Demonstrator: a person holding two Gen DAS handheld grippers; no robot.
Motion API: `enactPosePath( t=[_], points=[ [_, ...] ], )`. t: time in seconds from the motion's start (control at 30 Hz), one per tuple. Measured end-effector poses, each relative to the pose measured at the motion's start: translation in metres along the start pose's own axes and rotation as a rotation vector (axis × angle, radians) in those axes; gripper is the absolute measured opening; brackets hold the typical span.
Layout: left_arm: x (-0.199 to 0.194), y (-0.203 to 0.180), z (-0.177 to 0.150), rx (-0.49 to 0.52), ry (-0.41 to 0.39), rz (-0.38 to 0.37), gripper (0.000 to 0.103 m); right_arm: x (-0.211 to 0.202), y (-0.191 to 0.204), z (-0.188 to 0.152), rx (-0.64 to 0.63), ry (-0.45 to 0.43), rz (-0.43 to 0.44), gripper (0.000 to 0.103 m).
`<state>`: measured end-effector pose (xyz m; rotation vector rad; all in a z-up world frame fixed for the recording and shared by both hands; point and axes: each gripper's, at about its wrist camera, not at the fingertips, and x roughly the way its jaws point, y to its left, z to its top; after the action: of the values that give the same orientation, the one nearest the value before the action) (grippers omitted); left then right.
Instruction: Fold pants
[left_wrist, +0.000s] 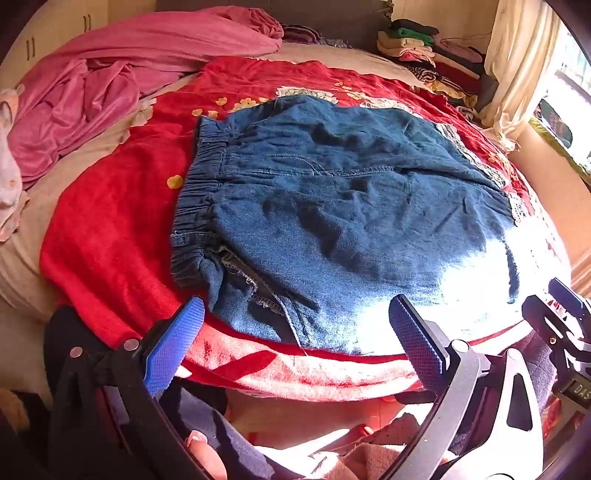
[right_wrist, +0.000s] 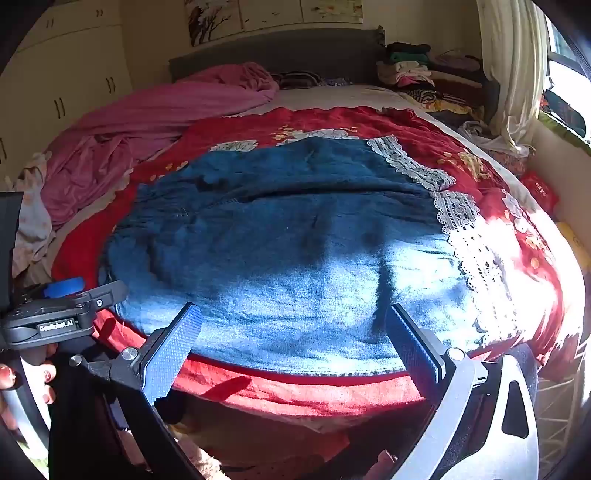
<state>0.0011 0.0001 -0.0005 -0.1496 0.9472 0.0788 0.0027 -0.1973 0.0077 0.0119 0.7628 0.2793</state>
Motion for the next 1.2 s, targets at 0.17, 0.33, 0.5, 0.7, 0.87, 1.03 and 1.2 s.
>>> enactPosePath(
  t=[0.17,0.33,0.5,0.7,0.87,1.03,1.2],
  points=[
    [0.000,0.001,-0.001,0.004,-0.013,-0.003,0.094,-0.002,0.005,-0.003,-0.018,-0.005,-0.026,0.099],
    [-0.010,0.001,0.000,0.007,-0.024,-0.005,0.094,-0.004,0.003,0.001,-0.013,-0.002,-0.025,0.099],
    [-0.014,0.004,0.001,0.006,-0.026,-0.002,0.094,-0.003,0.003,-0.001,-0.010,0.000,-0.028,0.099],
    [-0.012,0.000,-0.001,0.016,-0.035,-0.002,0.094,-0.003,0.004,-0.001,-0.022,-0.003,-0.031,0.099],
    [-0.013,-0.001,-0.001,0.018,-0.038,-0.001,0.094,-0.004,0.005,-0.002,-0.025,-0.005,-0.032,0.099],
    [-0.013,-0.002,0.000,0.017,-0.038,-0.002,0.094,-0.004,0.005,-0.001,-0.026,-0.006,-0.033,0.099],
    [-0.013,-0.002,-0.001,0.019,-0.039,-0.002,0.094,-0.005,0.006,-0.001,-0.028,-0.008,-0.037,0.099]
  ],
)
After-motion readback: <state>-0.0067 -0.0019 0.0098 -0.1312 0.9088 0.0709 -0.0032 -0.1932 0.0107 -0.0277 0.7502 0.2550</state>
